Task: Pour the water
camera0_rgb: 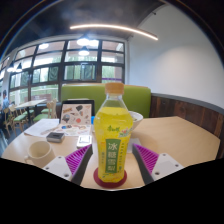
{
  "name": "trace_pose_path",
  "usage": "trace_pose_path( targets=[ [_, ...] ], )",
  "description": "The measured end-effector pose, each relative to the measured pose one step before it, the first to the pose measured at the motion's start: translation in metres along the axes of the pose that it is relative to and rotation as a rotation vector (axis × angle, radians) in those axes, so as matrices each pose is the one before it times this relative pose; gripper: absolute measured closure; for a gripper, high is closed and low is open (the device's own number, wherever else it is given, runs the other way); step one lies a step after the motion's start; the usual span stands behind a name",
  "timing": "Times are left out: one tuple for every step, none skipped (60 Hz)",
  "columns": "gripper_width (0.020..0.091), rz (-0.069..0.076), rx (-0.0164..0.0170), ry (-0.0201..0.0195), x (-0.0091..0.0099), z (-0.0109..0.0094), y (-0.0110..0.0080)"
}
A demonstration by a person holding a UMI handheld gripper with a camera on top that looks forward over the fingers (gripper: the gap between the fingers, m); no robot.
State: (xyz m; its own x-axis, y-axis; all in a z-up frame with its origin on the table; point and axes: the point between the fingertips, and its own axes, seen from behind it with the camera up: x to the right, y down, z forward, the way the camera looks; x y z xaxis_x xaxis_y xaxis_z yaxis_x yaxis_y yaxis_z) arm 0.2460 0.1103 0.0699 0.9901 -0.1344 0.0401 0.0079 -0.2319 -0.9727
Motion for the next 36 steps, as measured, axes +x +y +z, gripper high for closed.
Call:
trace_pose_path(
  targets=[
    [0.0259, 0.0015, 0.00092, 0.00507, 0.00025, -0.00424, -0.00048],
    [0.0286, -0.0002, 0.00548, 0.00718, 0.00081, -0.00421, -0.00185],
    [0.0295, -0.0012, 0.00249, 0.00152, -0.00075, -0.00506, -0.00119],
    [0.0296, 0.0006, 0.00286, -0.00006, -0.00077, -0.00274, -0.00223],
    [0.029, 0.0002, 0.00287, 0.00061, -0.00026, -0.00597, -0.00174],
    [0.0286, 0.0001, -0.00022, -0.002, -0.00237, -0.01164, -0.00263],
    [0.0287, -0.0011, -0.0002, -0.0032, -0.00186, -0.00635, -0.00147],
    [0.0286, -0.0008, -0.00062, -0.00327, -0.00226, -0.00746, -0.0015],
    [0.0284, 0.0, -0.00014, -0.00286, -0.00212, -0.00825, -0.00159],
    [0.0286, 0.0005, 0.00132, -0.00267, -0.00209, -0.00852, -0.00198],
    [0.0285, 0.0015, 0.00249, -0.00203, -0.00203, -0.00816, -0.00223],
    [0.0287, 0.0008, 0.00197, -0.00259, -0.00263, -0.00913, -0.00211],
    [0.0287, 0.0001, 0.00214, -0.00406, -0.00348, -0.00606, -0.00306],
    [0.0286, -0.0003, 0.00238, -0.00418, -0.00387, -0.01415, -0.00212],
    [0.0286, 0.0017, 0.00334, -0.00294, -0.00363, -0.00956, -0.00227],
    [0.0284, 0.0049, 0.00221, -0.00087, -0.00338, -0.00955, -0.00207],
    [0.0282, 0.0077, 0.00104, 0.00003, -0.0033, -0.00974, -0.00125],
    [0.0281, 0.0083, 0.0002, -0.00113, -0.00312, -0.00989, -0.00099],
    [0.0283, 0.0077, 0.00027, -0.00498, -0.0042, -0.00959, -0.00059],
    [0.0284, 0.0068, 0.00213, -0.00874, -0.00555, -0.00928, -0.0005],
    [0.0285, 0.0049, 0.00594, -0.01544, 0.00902, 0.00748, 0.00201],
    [0.0285, 0.0071, -0.00066, -0.00656, -0.01517, -0.02081, -0.00455],
    [0.0288, 0.0071, 0.00064, -0.00909, -0.00594, -0.00845, -0.00014],
    [0.0286, 0.0079, 0.00033, -0.00924, -0.00569, -0.00838, -0.00007],
    [0.0285, 0.0092, 0.00006, -0.00969, -0.0058, -0.00776, 0.0004],
    [0.0288, 0.01, -0.00115, -0.01, -0.00551, -0.00684, 0.00085],
    [0.0286, 0.0095, -0.00207, -0.0122, -0.00183, -0.00024, 0.00248],
    [0.0285, 0.0112, -0.00445, -0.00875, -0.0091, -0.01243, -0.00005],
    [0.0286, 0.0108, -0.00376, -0.01371, 0.00068, 0.00124, 0.00138],
    [0.0286, 0.0102, -0.003, -0.00949, -0.0057, -0.00567, 0.00234],
    [0.0286, 0.0083, -0.00375, -0.00903, -0.00416, -0.00405, 0.00235],
    [0.0286, 0.0072, -0.00242, -0.00917, -0.004, -0.00391, 0.00204],
    [0.0283, 0.0064, -0.00049, -0.00934, -0.00345, -0.00401, 0.00179],
    [0.0284, 0.0059, 0.00115, -0.00917, -0.0035, -0.00361, 0.00147],
    [0.0282, 0.0052, 0.00254, -0.00811, -0.00315, -0.00327, 0.00107],
    [0.0286, 0.0045, 0.00311, -0.00774, -0.00295, -0.00304, 0.00066]
  ],
)
